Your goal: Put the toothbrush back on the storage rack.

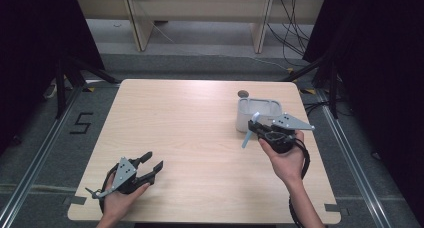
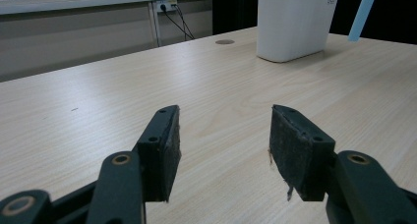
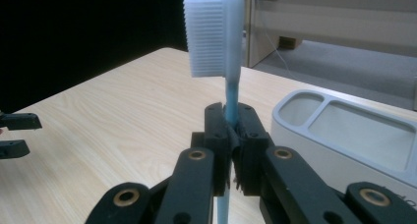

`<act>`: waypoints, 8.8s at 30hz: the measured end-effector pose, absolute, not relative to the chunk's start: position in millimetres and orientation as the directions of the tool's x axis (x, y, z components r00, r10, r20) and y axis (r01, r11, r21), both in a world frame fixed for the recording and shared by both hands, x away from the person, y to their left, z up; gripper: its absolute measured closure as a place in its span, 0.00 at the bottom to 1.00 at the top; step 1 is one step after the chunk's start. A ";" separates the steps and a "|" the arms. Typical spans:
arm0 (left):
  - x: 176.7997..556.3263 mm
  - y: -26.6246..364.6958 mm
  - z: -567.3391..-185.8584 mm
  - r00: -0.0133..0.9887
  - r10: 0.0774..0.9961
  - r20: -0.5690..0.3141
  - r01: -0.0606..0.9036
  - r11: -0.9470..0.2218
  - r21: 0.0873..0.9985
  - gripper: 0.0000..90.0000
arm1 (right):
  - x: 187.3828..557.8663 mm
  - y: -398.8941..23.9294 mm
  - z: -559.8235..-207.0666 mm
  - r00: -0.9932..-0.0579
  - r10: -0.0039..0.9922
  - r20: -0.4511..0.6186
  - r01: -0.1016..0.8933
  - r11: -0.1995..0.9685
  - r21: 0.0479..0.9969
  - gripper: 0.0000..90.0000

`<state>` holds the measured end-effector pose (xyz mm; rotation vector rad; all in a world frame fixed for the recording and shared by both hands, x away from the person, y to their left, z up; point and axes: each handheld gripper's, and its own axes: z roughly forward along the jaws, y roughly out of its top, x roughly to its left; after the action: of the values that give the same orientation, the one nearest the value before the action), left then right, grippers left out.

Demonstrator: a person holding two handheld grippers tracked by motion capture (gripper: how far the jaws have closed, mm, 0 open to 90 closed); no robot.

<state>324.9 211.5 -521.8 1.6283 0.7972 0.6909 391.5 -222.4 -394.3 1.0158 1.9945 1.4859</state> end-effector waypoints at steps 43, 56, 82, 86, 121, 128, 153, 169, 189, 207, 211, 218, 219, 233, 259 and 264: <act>326.9 207.0 -524.4 0.606 0.794 0.047 0.113 -0.144 0.983 0.48 | 404.2 -247.9 -374.8 -0.536 0.843 0.044 0.306 0.145 0.941 0.96; 326.9 206.9 -524.4 0.605 0.795 0.047 0.114 -0.144 0.983 0.48 | 409.5 -252.6 -367.4 -0.528 0.848 0.035 0.291 0.143 0.946 0.96; 327.1 207.3 -524.4 0.603 0.797 0.041 0.117 -0.139 0.983 0.48 | 416.9 -264.1 -358.7 -0.472 0.881 0.021 0.286 0.131 0.949 0.96; 327.2 207.4 -524.4 0.603 0.797 0.041 0.117 -0.139 0.983 0.48 | 418.5 -266.5 -358.6 -0.466 0.884 0.031 0.289 0.119 0.950 0.96; 326.1 208.6 -523.5 0.599 0.800 0.041 0.129 -0.147 0.981 0.48 | 430.8 -284.2 -341.8 -0.399 0.916 0.032 0.249 0.075 0.966 0.96; 326.2 208.5 -523.5 0.599 0.800 0.042 0.129 -0.147 0.981 0.48 | 432.4 -286.8 -341.8 -0.382 0.923 0.036 0.255 0.068 0.964 0.96; 326.3 208.7 -523.6 0.598 0.801 0.035 0.133 -0.142 0.981 0.48 | 446.5 -289.9 -340.0 -0.346 0.937 0.040 0.244 0.049 0.969 0.96; 326.4 208.9 -523.6 0.598 0.801 0.031 0.135 -0.139 0.981 0.48 | 455.9 -293.4 -347.3 -0.328 0.944 0.040 0.248 0.045 0.968 0.96; 326.4 209.4 -523.6 0.599 0.800 0.029 0.134 -0.136 0.982 0.48 | 461.4 -288.6 -357.7 -0.321 0.946 0.053 0.272 0.038 0.961 0.96; 326.3 209.5 -523.7 0.600 0.800 0.026 0.134 -0.133 0.982 0.48 | 465.8 -285.9 -369.0 -0.313 0.948 0.054 0.285 0.040 0.958 0.96; 326.1 209.5 -523.7 0.599 0.800 0.025 0.134 -0.130 0.982 0.48 | 466.8 -285.3 -373.4 -0.311 0.949 0.061 0.297 0.036 0.954 0.96; 326.2 209.5 -523.7 0.599 0.800 0.026 0.134 -0.132 0.982 0.48 | 468.7 -286.3 -377.6 -0.313 0.948 0.059 0.297 0.038 0.954 0.96; 326.2 209.5 -523.7 0.599 0.801 0.026 0.134 -0.132 0.982 0.48 | 468.2 -285.9 -377.8 -0.305 0.950 0.068 0.304 0.030 0.952 0.96; 326.0 209.5 -523.6 0.600 0.799 0.027 0.134 -0.134 0.982 0.48 | 471.5 -284.4 -388.9 -0.305 0.950 0.070 0.334 0.038 0.942 0.96; 325.9 209.7 -523.6 0.602 0.798 0.026 0.134 -0.132 0.982 0.47 | 475.0 -285.4 -404.3 -0.297 0.953 0.067 0.363 0.047 0.931 0.96; 325.9 209.7 -523.6 0.603 0.798 0.027 0.133 -0.133 0.982 0.47 | 475.0 -284.6 -407.5 -0.291 0.953 0.085 0.372 0.030 0.928 0.96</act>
<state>325.9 209.7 -523.6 1.6297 0.7886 0.6899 475.0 -284.6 -407.5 1.3498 1.7171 1.2536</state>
